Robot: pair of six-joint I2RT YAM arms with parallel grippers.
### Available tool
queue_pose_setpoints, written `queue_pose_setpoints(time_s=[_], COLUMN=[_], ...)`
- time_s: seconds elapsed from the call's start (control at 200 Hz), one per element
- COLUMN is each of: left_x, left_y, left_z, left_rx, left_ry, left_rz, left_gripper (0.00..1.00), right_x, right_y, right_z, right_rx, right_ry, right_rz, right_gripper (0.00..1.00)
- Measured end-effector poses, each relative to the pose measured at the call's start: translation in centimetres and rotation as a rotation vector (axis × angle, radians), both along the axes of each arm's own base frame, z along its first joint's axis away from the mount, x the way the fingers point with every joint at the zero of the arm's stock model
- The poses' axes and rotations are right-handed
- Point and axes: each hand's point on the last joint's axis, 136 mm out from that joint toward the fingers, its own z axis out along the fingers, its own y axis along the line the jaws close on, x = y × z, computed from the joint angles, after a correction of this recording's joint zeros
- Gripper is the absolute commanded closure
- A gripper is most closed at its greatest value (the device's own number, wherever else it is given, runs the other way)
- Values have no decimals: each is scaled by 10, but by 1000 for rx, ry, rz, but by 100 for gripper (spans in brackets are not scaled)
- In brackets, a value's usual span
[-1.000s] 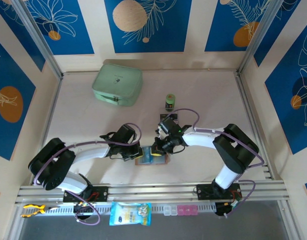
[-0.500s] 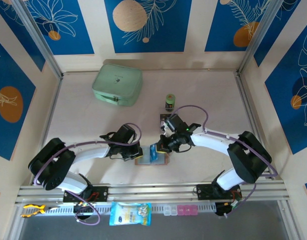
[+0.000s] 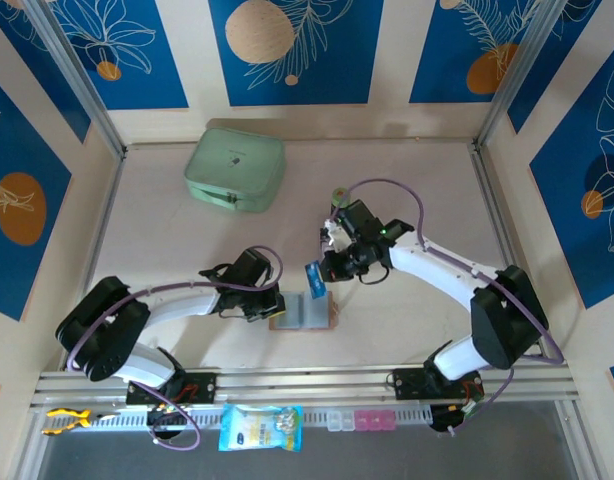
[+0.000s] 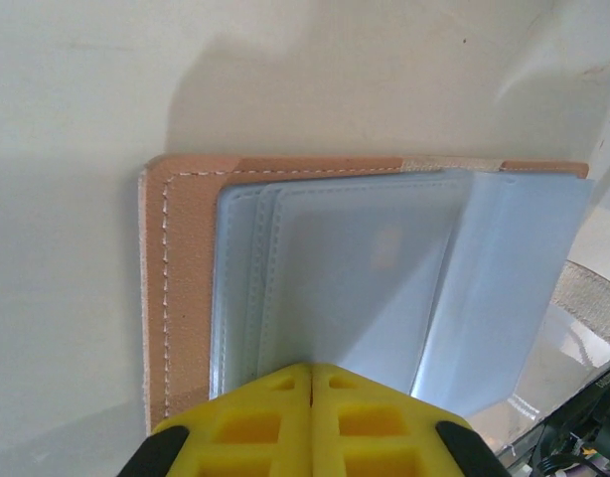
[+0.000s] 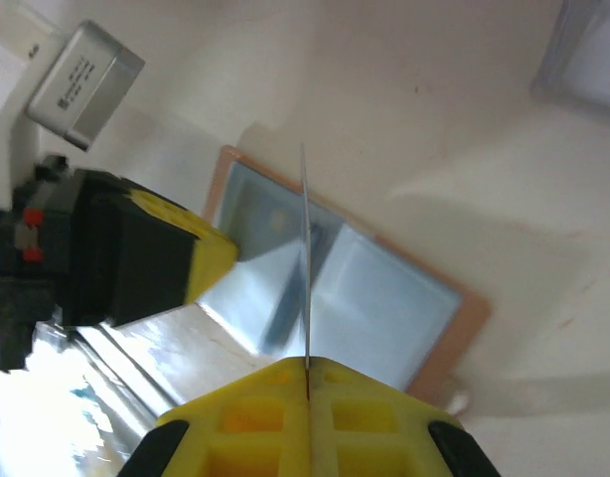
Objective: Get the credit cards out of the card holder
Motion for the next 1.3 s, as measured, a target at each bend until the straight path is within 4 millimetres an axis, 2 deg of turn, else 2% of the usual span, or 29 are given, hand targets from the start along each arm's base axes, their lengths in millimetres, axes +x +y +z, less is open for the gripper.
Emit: queue_pose_setpoints(time_s=[0.26, 0.475, 0.625, 0.75, 0.89, 1.11, 1.3], left_x=[1, 4, 4, 3, 2, 3, 3], left_y=[2, 3, 5, 7, 8, 12, 15], left_z=[4, 14, 17, 15, 14, 12, 10], left_rx=[3, -8, -4, 6, 14, 26, 34], left_ry=[-12, -47, -54, -48, -44, -41, -39], left_rz=[6, 14, 18, 21, 23, 19, 20], left_gripper=[92, 91, 91, 90, 90, 90, 90], right_x=[20, 55, 81, 103, 122, 141, 155], right_y=[-18, -32, -43, -49, -55, -62, -63], right_z=[9, 29, 44, 48, 43, 28, 25], right_rx=[-184, -276, -297, -314, -321, -322, -323], right_ry=[-236, -411, -484, -505, -503, -476, -479], right_rz=[398, 624, 688, 723, 749, 774, 784], right_gripper=[100, 100, 100, 100, 100, 100, 100])
